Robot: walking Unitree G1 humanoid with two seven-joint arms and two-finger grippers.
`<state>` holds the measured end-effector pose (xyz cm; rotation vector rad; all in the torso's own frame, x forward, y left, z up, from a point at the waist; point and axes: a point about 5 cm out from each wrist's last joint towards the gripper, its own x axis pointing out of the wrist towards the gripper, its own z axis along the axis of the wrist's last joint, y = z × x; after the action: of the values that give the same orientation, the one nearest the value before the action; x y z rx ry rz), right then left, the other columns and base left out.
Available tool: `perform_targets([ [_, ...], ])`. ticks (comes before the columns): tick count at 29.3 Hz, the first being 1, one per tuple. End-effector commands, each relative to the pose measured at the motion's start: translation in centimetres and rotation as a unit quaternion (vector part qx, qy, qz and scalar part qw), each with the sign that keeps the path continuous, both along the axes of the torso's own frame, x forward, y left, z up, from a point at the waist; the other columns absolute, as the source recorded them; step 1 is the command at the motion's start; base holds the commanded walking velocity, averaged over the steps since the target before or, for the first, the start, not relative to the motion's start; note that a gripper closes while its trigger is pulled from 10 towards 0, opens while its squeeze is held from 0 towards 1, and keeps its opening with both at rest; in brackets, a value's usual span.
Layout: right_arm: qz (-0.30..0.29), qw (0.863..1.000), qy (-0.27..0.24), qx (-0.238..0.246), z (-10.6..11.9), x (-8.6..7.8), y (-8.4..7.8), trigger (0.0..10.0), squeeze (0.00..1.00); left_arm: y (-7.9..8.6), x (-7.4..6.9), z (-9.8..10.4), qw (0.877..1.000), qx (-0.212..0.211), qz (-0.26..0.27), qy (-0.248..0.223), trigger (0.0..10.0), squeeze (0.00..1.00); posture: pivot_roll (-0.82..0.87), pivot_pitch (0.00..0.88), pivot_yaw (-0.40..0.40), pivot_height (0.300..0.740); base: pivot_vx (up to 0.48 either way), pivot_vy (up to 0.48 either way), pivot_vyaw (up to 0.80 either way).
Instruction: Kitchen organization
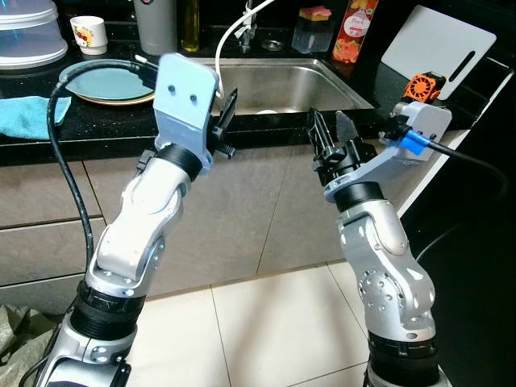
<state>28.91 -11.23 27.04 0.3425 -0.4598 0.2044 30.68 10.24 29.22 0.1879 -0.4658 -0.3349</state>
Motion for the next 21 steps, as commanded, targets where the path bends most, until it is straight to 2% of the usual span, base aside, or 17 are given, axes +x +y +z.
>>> perform_targets([
  [1, -0.033, 0.999, 0.009, -0.009, -0.6, 0.2, -0.7, 10.0, 0.0, -0.1, 0.0, -0.5, 1.0, 0.001, -0.011, 0.022, 10.0, 0.0, 0.21, 0.027, -0.055, 0.74, 0.0, 0.0, 0.0],
  [5, -0.077, 0.996, -0.006, -0.043, -0.4, 0.3, -1.3, 10.0, 0.0, -0.1, -0.1, 0.1, 1.0, -0.009, -0.01, 0.014, 10.0, 0.0, 0.22, 0.027, -0.054, 0.74, 0.0, 0.0, 0.0],
  [6, -0.094, 0.994, -0.013, -0.058, -0.2, 0.3, -1.5, 10.0, 0.0, 0.1, 0.0, 0.6, 1.0, -0.005, 0.009, -0.008, 10.0, 0.0, 0.22, 0.027, -0.052, 0.74, 0.0, 0.0, 0.0],
  [7, -0.122, 0.989, -0.026, -0.079, 0.1, 0.3, -1.9, 10.0, 0.0, 0.9, 0.1, 1.4, 0.997, 0.003, 0.057, -0.048, 10.0, 0.0, 0.22, 0.027, -0.052, 0.74, 0.0, 0.0, 0.0],
  [9, -0.128, 0.988, -0.029, -0.083, 0.2, 0.3, -2.0, 10.0, 0.0, 1.1, 0.1, 1.6, 0.996, 0.005, 0.068, -0.056, 10.0, 0.0, 0.22, 0.027, -0.052, 0.74, 0.0, 0.0, 0.0],
  [10, -0.144, 0.985, -0.029, -0.088, 0.1, 0.3, -2.4, 10.0, 0.0, 1.9, 0.6, 1.4, 0.994, -0.011, 0.096, -0.042, 10.0, 0.0, 0.22, 0.026, -0.05, 0.74, 0.0, 0.0, 0.0],
  [11, -0.166, 0.981, -0.022, -0.095, -0.1, 0.5, -3.1, 10.0, 0.0, 3.3, 1.3, 0.7, 0.99, -0.047, 0.132, -0.001, 10.0, 0.0, 0.22, 0.025, -0.05, 0.74, 0.0, 0.0, 0.0],
  [12, -0.172, 0.98, -0.019, -0.098, -0.2, 0.6, -3.3, 10.0, 0.0, 3.7, 1.5, 0.4, 0.988, -0.059, 0.141, 0.014, 10.0, 0.0, 0.22, 0.025, -0.05, 0.74, 0.0, 0.0, 0.0],
  [17, -0.176, 0.979, -0.012, -0.106, -0.9, 0.6, -3.5, 10.0, 0.0, 3.8, 1.4, -0.4, 0.989, -0.064, 0.129, 0.029, 10.0, 0.0, 0.22, 0.025, -0.05, 0.74, 0.0, 0.0, 0.0],
  [18, -0.174, 0.979, 0.006, -0.11, -2.1, 0.7, -3.3, 10.0, 0.0, 3.8, 1.4, -1.5, 0.989, -0.067, 0.126, 0.044, 10.0, 0.0, 0.22, 0.022, -0.049, 0.74, 0.0, 0.0, 0.0],
  [19, -0.174, 0.979, 0.006, -0.11, -2.1, 0.7, -3.3, 10.0, 0.0, 3.8, 1.4, -1.5, 0.989, -0.067, 0.126, 0.044, 10.0, 0.0, 0.22, 0.022, -0.049, 0.74, 0.0, 0.0, 0.0],
  [21, -0.171, 0.979, 0.028, -0.105, -3.4, 0.6, -3.0, 10.0, 0.0, 3.6, 1.1, -2.9, 0.99, -0.041, 0.125, 0.045, 10.0, 0.0, 0.22, 0.022, -0.048, 0.74, 0.0, 0.0, 0.0],
])
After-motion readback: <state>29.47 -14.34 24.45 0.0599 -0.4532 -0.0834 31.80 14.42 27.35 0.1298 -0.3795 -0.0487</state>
